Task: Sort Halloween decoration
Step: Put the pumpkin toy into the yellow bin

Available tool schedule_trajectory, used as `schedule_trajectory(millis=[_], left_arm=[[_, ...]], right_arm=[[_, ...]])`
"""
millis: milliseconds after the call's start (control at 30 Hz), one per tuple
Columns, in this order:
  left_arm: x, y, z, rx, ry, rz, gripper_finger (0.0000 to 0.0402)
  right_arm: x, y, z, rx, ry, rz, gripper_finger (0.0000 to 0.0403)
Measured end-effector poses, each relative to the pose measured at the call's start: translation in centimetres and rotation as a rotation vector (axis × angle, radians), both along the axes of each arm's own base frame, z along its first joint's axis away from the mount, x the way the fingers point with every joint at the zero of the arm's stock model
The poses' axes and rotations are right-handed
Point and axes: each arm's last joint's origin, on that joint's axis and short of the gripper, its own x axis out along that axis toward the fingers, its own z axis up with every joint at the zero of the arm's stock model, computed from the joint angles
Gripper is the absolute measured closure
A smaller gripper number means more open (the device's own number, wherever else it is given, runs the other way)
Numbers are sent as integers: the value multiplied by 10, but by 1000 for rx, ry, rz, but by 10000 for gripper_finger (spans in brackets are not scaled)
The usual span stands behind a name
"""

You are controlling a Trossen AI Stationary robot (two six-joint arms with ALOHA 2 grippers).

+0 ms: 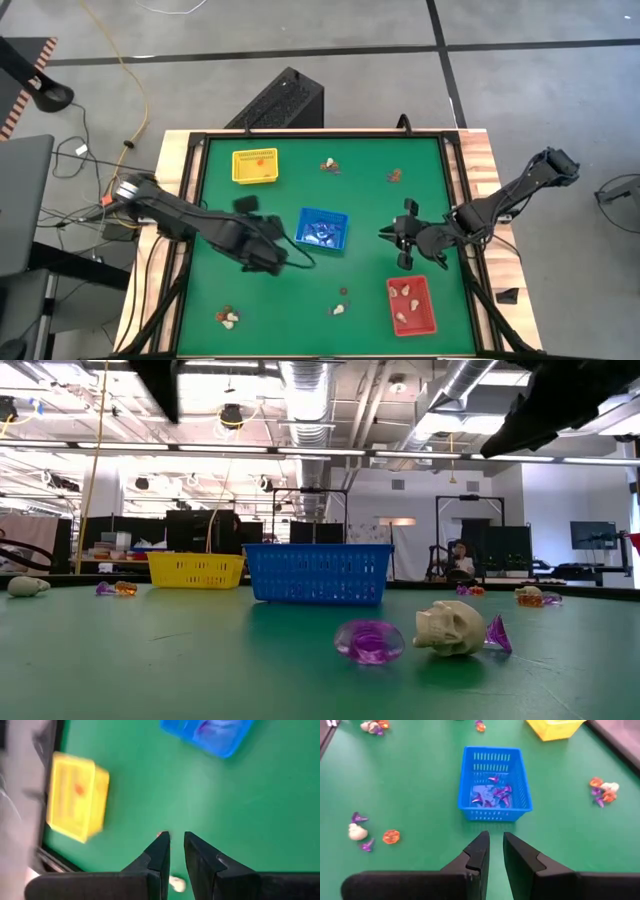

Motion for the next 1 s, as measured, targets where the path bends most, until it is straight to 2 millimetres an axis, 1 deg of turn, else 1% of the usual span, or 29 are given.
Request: schedule_trajectory(millis=[100,267,367,500,633,833,933,1000], left_arm=[[-18,16,-19,-98,-40,135,356],[-40,42,-63,-294,23,397,356],[-47,52,-79,-329,81,409,353],[-43,58,-82,-308,72,331,334],[-38,65,-82,-312,45,282,297],[-36,83,-82,-301,58,277,241],[-35,91,-82,-296,66,277,225],[-35,96,-85,-313,64,266,222]], right_arm=[[0,-2,-2,-23,-7,-20,316],[1,-3,-3,-15,-8,-33,316],[0,-2,-3,-11,-8,-30,316],[0,-2,-3,-9,-7,-32,316],[0,-3,-4,-12,-3,-32,316],[0,-3,-4,-14,0,-33,316],[0,-3,-4,-16,3,-33,316],[-1,-3,-5,-22,14,-33,316]])
